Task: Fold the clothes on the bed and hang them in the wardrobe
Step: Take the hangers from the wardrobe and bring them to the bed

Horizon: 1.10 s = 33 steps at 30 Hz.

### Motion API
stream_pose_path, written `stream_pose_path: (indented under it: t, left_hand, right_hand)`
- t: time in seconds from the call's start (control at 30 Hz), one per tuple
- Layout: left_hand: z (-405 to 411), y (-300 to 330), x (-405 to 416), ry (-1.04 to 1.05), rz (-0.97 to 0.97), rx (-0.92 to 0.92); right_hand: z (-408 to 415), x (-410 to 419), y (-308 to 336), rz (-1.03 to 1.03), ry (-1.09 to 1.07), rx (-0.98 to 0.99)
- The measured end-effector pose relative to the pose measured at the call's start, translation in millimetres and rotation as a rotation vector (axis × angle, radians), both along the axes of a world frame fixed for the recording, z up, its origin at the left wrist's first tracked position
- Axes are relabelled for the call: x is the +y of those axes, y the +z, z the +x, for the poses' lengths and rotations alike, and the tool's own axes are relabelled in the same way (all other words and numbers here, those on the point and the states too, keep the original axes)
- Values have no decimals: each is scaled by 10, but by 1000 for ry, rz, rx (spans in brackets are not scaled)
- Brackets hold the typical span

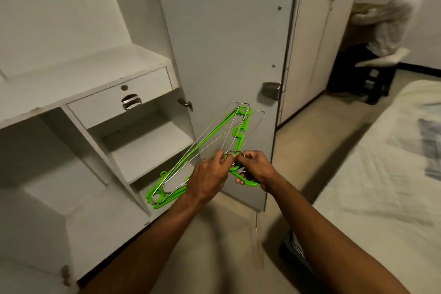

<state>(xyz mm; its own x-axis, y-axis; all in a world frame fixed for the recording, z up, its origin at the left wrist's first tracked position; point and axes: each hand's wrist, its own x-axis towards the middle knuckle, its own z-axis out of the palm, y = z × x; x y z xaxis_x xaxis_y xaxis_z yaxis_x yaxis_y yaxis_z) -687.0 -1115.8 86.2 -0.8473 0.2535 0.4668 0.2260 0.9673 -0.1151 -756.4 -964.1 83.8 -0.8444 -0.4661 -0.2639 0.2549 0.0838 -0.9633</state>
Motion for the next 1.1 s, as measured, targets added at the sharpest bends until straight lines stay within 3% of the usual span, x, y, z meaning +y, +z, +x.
stream_pose_path:
  t: [0.57, 0.7, 1.1]
  left_hand:
    - [742, -433, 1793, -383, 33, -120]
    - [871, -574, 2371, -468, 26, -173]
    - [1382, -1028, 4396, -658, -116, -465]
  right_hand:
    - [1402, 1924, -401, -11, -412, -78]
    - [1658, 2497, -611, 70, -528, -73]
    - [2683, 4419, -1127, 44, -830, -204]
